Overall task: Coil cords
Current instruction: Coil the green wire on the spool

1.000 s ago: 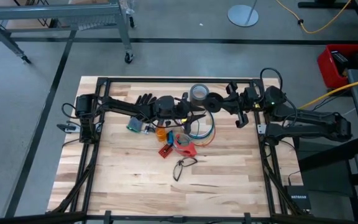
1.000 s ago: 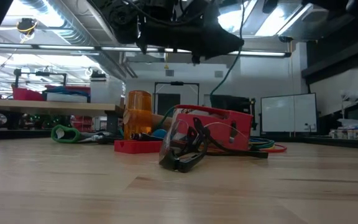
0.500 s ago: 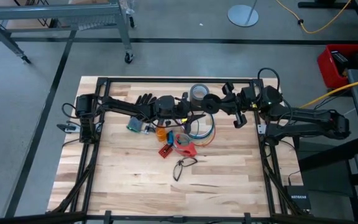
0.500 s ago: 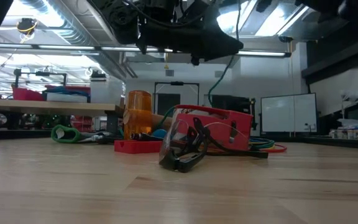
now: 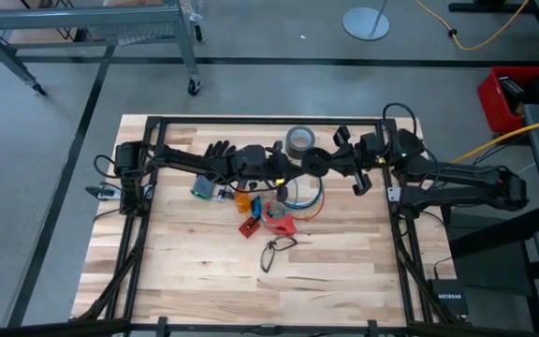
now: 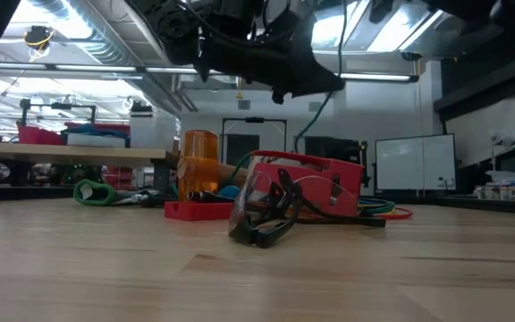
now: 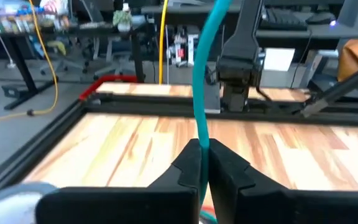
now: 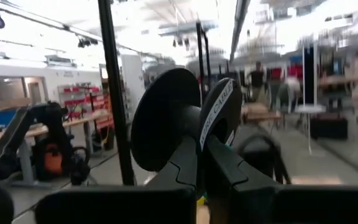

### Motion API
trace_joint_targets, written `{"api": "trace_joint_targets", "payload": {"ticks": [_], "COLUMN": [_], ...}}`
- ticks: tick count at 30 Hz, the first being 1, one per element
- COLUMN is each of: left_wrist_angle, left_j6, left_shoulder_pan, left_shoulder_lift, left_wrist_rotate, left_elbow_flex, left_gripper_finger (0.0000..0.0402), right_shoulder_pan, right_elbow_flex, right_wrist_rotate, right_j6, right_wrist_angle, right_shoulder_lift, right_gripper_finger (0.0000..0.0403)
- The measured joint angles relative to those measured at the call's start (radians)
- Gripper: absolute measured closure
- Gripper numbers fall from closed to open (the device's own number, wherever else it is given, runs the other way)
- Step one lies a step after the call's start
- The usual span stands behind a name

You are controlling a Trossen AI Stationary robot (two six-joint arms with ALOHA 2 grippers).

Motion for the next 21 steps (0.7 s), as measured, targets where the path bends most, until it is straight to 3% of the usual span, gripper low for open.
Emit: {"api": "trace_joint_targets", "payload": {"ticks": [7,14,21], "left_wrist_angle": [-0.133,-0.222,-0.229], "left_j6": [-0.005,-0.019,-0.153], "left_shoulder_pan": [0.008,0.025,0.064], "left_shoulder_lift": [-0.025,-0.05,-0.056], "left_wrist_rotate": [-0.003,-0.004,-0.002], "left_elbow_flex": [-0.001,-0.001,0.0], "left_gripper_finger": [0.0398,0.0399,0.04], "right_shoulder_pan": [0.0,0.0,0.0], "right_elbow_flex": [0.0,0.0,0.0], "right_wrist_rotate": [0.008,0.096,0.173], "right_j6": [-0.01,-0.035,-0.03], "right_wrist_angle": [-0.313,-0.606,-0.802], "right_shoulder_lift": [-0.11,-0.228,-0.231], "right_gripper_finger": [0.0391,0.0391,0.0391]}}
